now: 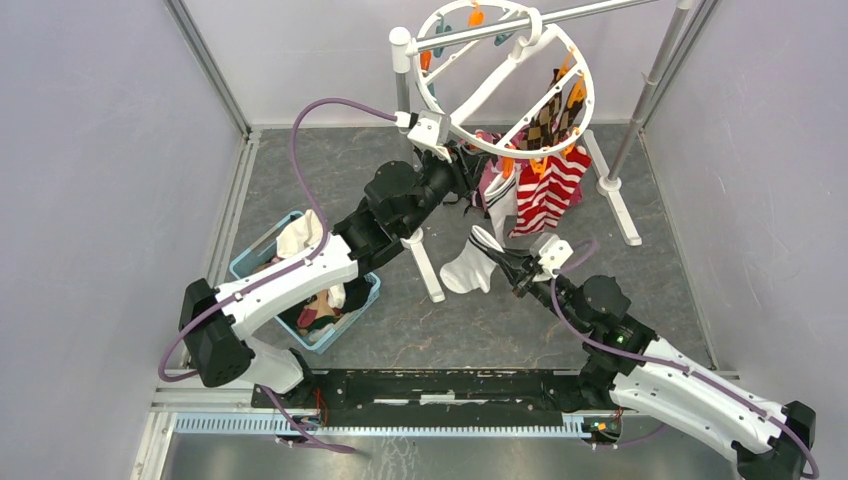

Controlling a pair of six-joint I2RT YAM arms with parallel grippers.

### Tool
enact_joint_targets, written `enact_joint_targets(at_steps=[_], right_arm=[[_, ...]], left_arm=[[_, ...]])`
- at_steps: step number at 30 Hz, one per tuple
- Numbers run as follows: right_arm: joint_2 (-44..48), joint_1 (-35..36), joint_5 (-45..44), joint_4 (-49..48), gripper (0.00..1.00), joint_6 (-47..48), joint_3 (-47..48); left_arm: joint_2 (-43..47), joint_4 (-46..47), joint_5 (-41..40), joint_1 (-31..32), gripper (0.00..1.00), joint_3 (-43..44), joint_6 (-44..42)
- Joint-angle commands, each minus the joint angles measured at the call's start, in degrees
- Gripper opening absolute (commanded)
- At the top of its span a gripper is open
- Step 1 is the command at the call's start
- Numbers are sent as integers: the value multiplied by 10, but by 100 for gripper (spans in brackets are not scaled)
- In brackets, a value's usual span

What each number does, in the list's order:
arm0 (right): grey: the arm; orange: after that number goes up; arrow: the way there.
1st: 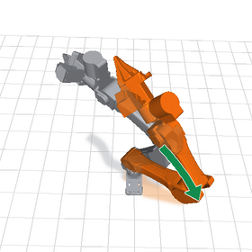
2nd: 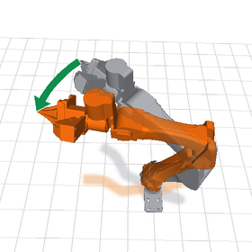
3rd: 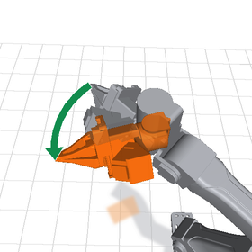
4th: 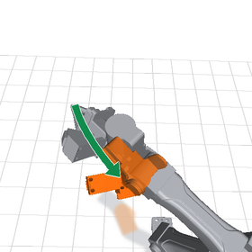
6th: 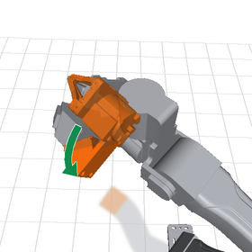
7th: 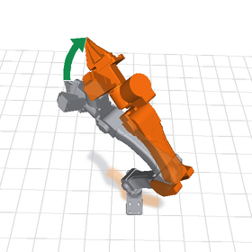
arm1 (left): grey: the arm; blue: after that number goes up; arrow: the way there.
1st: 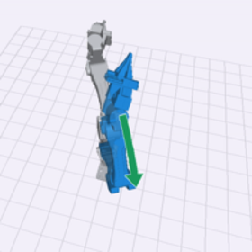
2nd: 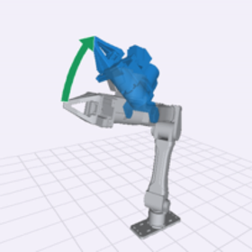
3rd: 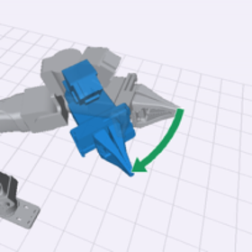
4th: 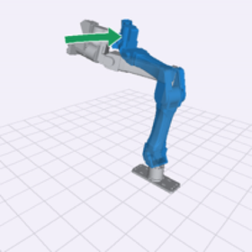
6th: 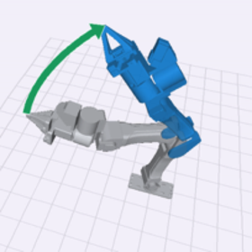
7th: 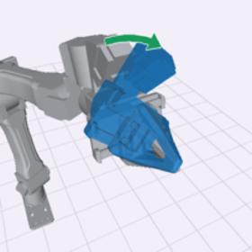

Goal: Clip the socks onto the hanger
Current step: Open the clamp at the hanger, then clamp the sock onto the hanger.

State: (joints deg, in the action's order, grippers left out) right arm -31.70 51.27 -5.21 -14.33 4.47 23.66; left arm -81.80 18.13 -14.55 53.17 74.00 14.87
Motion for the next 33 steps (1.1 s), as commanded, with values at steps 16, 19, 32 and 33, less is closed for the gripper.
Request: enact_joint_targets(at_steps=[16, 19, 32, 33], right_arm=[[-125, 2, -116, -119, 0, -59, 73], [-136, 2, -144, -133, 0, -76, 74], [-154, 2, -196, -141, 0, -92, 75], [-153, 2, -197, -141, 0, -92, 75]], left_arm=[[-4, 7, -17, 6, 6, 23, -12], [-2, 7, -16, 6, 7, 22, -9], [6, 7, -28, 6, 25, 16, -8], [7, 7, -30, 6, 27, 16, -9]])
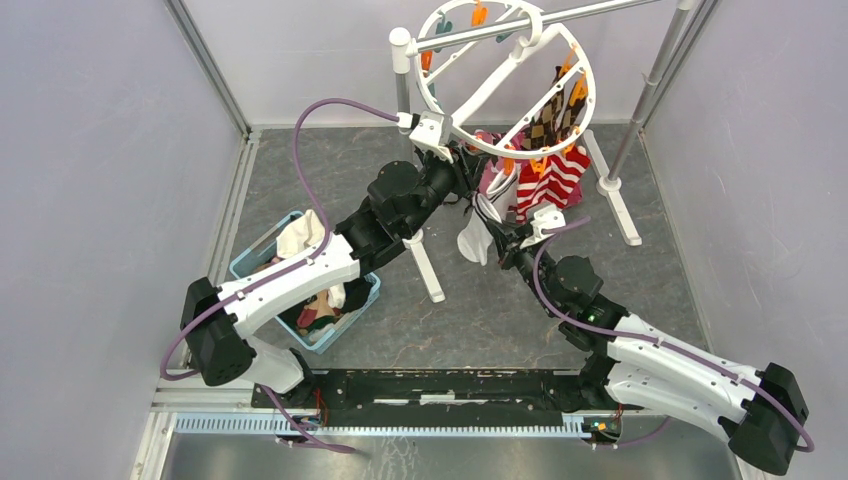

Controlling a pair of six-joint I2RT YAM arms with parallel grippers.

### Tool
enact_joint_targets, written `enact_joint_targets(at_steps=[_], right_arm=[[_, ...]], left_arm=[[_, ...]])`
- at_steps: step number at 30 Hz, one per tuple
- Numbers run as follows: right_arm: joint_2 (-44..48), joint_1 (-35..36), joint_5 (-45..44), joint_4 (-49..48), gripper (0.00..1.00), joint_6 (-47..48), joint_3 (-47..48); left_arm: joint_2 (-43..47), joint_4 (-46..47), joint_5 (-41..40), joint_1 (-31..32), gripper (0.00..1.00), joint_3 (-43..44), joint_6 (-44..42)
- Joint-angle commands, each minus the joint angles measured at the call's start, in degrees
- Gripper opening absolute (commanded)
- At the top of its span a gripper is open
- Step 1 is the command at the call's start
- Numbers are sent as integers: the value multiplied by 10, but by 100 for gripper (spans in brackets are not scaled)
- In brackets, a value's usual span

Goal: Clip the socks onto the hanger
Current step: Clamp the sock onto the hanger.

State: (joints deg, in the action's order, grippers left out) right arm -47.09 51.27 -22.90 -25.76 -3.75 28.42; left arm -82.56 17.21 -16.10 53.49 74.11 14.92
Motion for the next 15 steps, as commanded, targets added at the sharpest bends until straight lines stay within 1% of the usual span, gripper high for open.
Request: enact_joint_targets(at_steps=[1, 7, 12, 15], right_arm=[[2, 1, -20, -26, 0, -9, 28], [0, 1, -23, -25, 0, -10, 28], [0, 2, -28, -26, 0, -9, 28], [-1, 2, -29, -25, 0, -9, 28]], left_arm=[[16, 16, -15, 3, 29, 15, -9], [20, 18, -21, 3, 40, 13, -11], [21, 18, -21, 3, 46, 13, -12], [21, 18, -21, 3, 48, 13, -13]])
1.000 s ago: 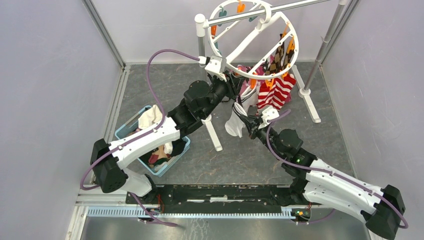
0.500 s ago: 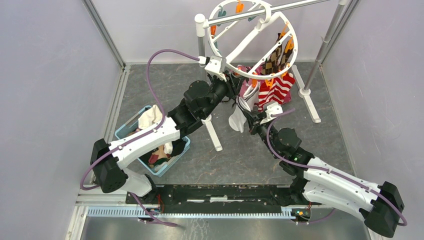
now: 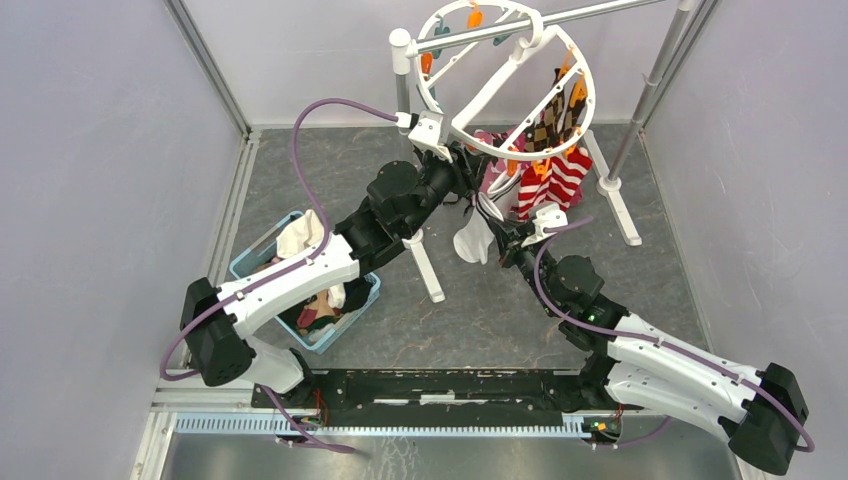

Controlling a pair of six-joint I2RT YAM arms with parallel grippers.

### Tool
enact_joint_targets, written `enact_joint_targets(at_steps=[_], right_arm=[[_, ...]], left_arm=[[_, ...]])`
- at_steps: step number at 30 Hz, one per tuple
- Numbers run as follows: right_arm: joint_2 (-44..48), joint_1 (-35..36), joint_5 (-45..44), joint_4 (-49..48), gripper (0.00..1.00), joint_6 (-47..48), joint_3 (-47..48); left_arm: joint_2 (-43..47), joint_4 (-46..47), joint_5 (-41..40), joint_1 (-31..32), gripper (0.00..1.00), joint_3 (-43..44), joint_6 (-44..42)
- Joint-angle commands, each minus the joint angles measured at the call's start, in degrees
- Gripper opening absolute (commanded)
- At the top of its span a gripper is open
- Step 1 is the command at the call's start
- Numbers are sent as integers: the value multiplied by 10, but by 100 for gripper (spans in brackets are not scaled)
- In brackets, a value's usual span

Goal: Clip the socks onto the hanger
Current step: Clamp the sock onto the hanger.

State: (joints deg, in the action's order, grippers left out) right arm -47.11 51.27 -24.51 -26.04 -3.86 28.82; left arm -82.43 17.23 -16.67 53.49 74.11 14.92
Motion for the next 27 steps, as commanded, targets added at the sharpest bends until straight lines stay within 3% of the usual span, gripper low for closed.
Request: enact_joint_targets(at_steps=[1, 13, 18, 23, 27], right_arm=[[-1, 1, -13, -23, 0, -8, 24], [-1, 1, -13, -22, 0, -7, 25], [-2, 1, -13, -20, 0, -7, 25], [-1, 1, -13, -19, 0, -7, 24], [0, 1, -14, -17, 0, -8, 23]], left_arm=[[20, 18, -15, 3, 48, 13, -13], [22, 18, -15, 3, 51, 15, -20], [23, 18, -14, 3, 46, 16, -23], [22, 18, -4, 3, 31, 16, -26], [23, 18, 1, 3, 7, 17, -28]])
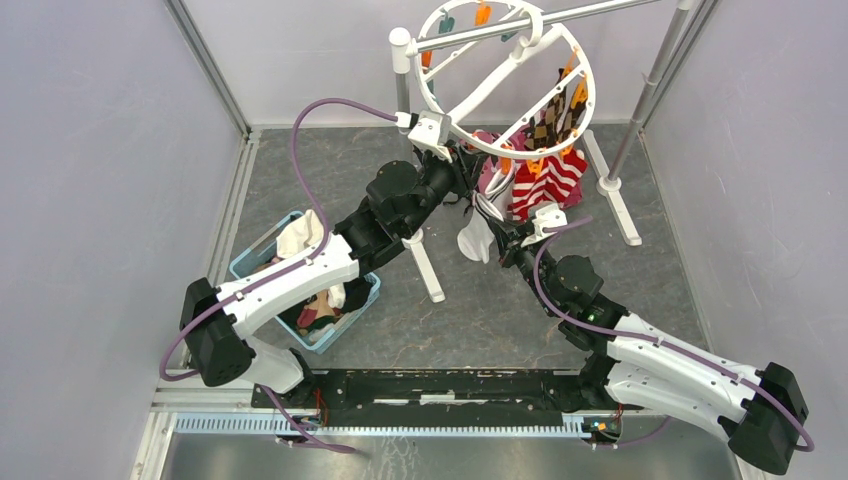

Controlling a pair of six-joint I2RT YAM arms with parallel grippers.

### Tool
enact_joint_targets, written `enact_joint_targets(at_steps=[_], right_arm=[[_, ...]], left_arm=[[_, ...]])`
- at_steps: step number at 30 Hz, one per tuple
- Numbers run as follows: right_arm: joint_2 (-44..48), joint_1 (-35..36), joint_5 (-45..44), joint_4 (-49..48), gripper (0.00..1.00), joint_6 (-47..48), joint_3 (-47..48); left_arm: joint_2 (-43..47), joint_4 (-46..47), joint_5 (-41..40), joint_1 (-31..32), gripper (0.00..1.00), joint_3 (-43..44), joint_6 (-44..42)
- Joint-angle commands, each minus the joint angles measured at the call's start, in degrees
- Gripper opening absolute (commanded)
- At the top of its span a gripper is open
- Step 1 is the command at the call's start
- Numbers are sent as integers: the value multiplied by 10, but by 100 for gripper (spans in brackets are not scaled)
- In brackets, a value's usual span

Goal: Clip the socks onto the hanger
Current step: Clamp the sock onto the hanger.

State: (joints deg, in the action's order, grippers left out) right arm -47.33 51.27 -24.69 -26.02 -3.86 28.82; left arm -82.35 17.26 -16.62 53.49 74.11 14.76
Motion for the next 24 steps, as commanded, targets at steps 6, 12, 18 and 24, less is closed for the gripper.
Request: enact_joint_targets(at_steps=[6, 12, 18, 24], right_arm=[[8, 0, 13, -27, 0, -1, 20], [15, 1, 63, -39, 0, 13, 31], [3, 1, 97, -38, 0, 10, 50], [-21, 1, 142, -33, 0, 3, 74]], left_arm=[[17, 4, -4, 3, 2, 27, -27], [12, -9, -15, 4, 2, 37, -23], [11, -10, -14, 3, 2, 37, -24], [13, -11, -14, 4, 2, 37, -26]])
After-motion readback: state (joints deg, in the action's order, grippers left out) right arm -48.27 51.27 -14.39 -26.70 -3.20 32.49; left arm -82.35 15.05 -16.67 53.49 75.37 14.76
